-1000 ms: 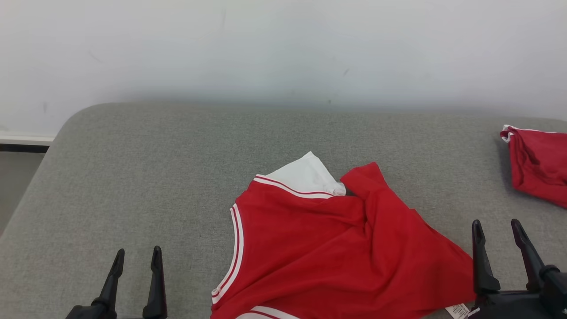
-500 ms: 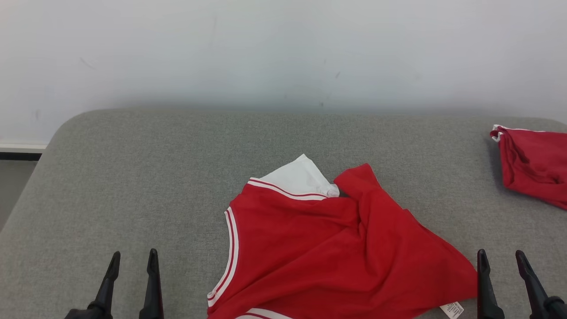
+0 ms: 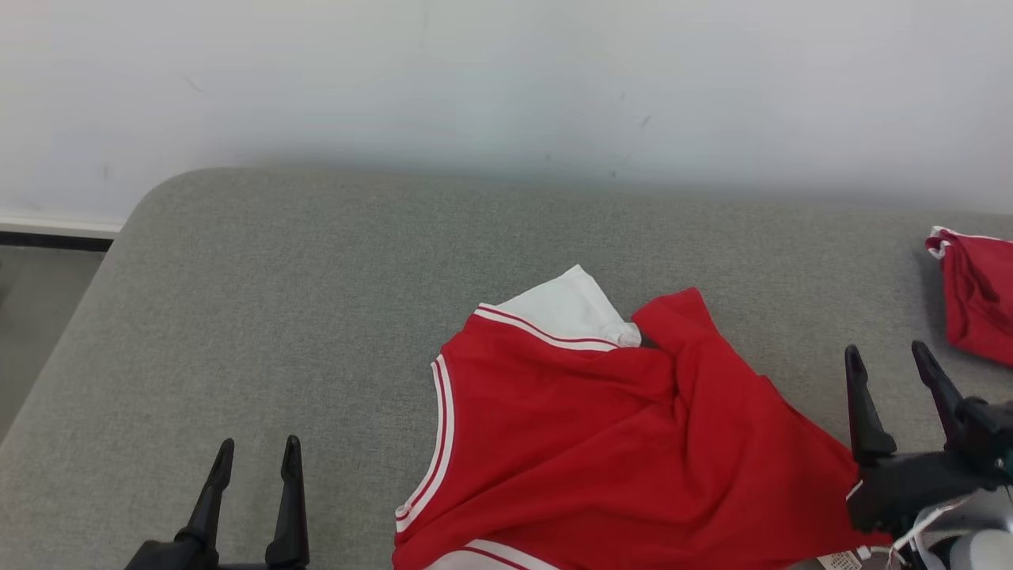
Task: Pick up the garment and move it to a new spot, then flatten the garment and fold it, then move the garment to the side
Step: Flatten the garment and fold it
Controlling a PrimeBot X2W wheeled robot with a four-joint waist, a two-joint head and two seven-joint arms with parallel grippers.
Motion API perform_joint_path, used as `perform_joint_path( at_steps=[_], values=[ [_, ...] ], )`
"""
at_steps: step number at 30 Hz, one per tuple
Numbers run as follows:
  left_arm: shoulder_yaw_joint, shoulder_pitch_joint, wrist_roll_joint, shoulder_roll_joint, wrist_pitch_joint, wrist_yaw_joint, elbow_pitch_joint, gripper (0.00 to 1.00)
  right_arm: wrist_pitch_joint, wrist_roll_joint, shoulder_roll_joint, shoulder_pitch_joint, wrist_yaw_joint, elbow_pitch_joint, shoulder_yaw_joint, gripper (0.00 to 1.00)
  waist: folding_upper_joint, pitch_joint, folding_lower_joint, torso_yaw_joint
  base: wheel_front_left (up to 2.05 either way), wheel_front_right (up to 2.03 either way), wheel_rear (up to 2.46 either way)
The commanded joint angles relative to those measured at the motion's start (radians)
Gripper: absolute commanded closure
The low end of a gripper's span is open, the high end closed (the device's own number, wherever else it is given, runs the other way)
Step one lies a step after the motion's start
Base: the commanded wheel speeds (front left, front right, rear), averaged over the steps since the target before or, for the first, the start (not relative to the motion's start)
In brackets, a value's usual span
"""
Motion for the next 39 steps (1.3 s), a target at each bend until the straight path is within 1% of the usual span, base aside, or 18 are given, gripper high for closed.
perform_joint_path(
  at_steps=[1,8,15,18,19,24,25,26,27,29,32,36,39],
  values=[
    [-0.004,-0.021,-0.002,-0.002,-0.003,0.002,0.004,0.00,0.008,0.008,-0.019,-0.050,-0.003,0.035,0.011,0.00,0.0000,0.027,0.0000,0.030,0.00,0.00,0.00],
    [-0.016,-0.049,-0.013,-0.005,-0.003,0.002,0.013,0.00,0.050,0.017,-0.087,-0.205,-0.003,0.229,0.061,0.00,0.0000,0.063,0.0000,0.082,0.00,0.00,0.00],
    [-0.020,-0.065,-0.020,-0.010,-0.003,0.002,0.017,0.00,0.129,0.046,-0.144,-0.284,-0.003,0.431,0.137,0.00,0.0000,0.088,0.0000,0.110,0.00,0.00,0.00],
    [-0.018,-0.067,-0.021,-0.011,-0.003,0.002,0.016,0.00,0.170,0.061,-0.167,-0.305,-0.003,0.498,0.179,0.00,0.0000,0.096,0.0000,0.112,0.00,0.00,0.00],
    [-0.018,-0.067,-0.021,-0.011,-0.003,0.002,0.016,0.00,0.170,0.061,-0.167,-0.305,-0.003,0.498,0.179,0.00,0.0000,0.096,0.0000,0.112,0.00,0.00,0.00],
    [-0.016,-0.076,-0.018,-0.013,-0.003,0.002,0.016,0.00,0.271,0.119,-0.190,-0.328,-0.003,0.586,0.261,0.00,0.0000,0.101,0.0000,0.112,0.00,0.00,0.00],
    [-0.015,-0.077,-0.017,-0.014,-0.003,0.002,0.016,0.00,0.278,0.133,-0.193,-0.330,-0.003,0.591,0.277,0.03,0.0000,0.102,0.0000,0.110,0.00,0.00,0.00],
    [-0.014,-0.079,-0.015,-0.014,-0.003,0.002,0.015,0.00,0.273,0.148,-0.196,-0.335,-0.003,0.589,0.290,0.62,0.0000,0.102,0.0000,0.109,0.00,0.00,0.00],
    [-0.013,-0.079,-0.013,-0.015,-0.003,0.002,0.014,0.00,0.265,0.160,-0.201,-0.342,-0.003,0.587,0.302,1.00,0.0000,0.103,0.0000,0.106,0.00,0.00,0.00],
    [-0.012,-0.080,-0.011,-0.015,-0.003,0.002,0.013,0.00,0.241,0.178,-0.213,-0.362,-0.003,0.580,0.314,1.00,0.0000,0.103,0.0000,0.101,0.00,0.00,0.00],
    [-0.013,-0.083,-0.010,-0.016,-0.003,0.002,0.015,0.00,0.180,0.197,-0.227,-0.395,-0.003,0.571,0.301,1.00,0.0000,0.102,0.0000,0.097,0.00,0.00,0.00],
    [-0.017,-0.085,-0.011,-0.017,-0.003,0.002,0.014,0.00,0.093,0.192,-0.242,-0.450,-0.003,0.574,0.250,1.00,0.0000,0.105,0.0000,0.095,0.00,0.00,0.00],
    [-0.021,-0.085,-0.011,-0.017,-0.003,0.002,0.016,0.00,0.059,0.180,-0.230,-0.496,-0.003,0.586,0.218,1.00,0.0000,0.107,0.0000,0.097,0.00,0.00,0.00]
  ],
)
